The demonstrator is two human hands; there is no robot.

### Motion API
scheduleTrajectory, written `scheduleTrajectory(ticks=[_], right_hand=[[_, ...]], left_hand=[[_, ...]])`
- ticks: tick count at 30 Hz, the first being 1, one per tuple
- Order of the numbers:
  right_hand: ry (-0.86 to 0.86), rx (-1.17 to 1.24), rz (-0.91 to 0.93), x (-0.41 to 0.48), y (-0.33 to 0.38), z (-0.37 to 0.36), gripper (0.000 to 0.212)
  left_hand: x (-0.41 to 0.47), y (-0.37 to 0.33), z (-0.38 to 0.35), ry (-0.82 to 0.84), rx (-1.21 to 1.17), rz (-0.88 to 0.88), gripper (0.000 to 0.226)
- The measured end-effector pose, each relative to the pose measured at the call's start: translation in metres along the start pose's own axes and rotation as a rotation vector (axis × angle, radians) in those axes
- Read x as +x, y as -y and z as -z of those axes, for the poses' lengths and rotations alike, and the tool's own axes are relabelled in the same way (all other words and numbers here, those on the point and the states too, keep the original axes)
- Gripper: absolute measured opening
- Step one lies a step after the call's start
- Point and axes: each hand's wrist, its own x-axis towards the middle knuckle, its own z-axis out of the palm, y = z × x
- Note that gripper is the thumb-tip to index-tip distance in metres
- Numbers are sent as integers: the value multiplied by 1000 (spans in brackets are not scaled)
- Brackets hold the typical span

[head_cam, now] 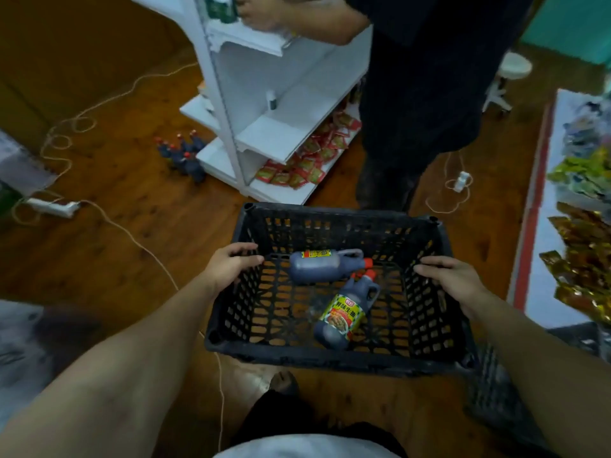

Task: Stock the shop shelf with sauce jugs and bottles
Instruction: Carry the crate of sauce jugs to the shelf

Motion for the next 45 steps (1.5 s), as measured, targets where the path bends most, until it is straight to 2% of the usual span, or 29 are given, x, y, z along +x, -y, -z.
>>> scheduleTrajectory(ticks=[9,14,21,27,37,45], right_hand=[[153,-152,191,45,119,-110,35],[294,-257,206,85,181,-166,29],[499,-379,316,144,274,-248,34],[607,-446,418,172,344,-323,28],[671,-590,468,207,461,-480,34],[731,-550,480,228,568,-589,37]], left_hand=[[5,17,108,-247,-175,89,19],[11,24,141,-411,-267,133,34],[22,28,178,-595,-419,198,38],[42,28,211,-739,-509,219,39],[116,45,336,-801,-606,305,33],[185,26,464,-839,-628,307,34]])
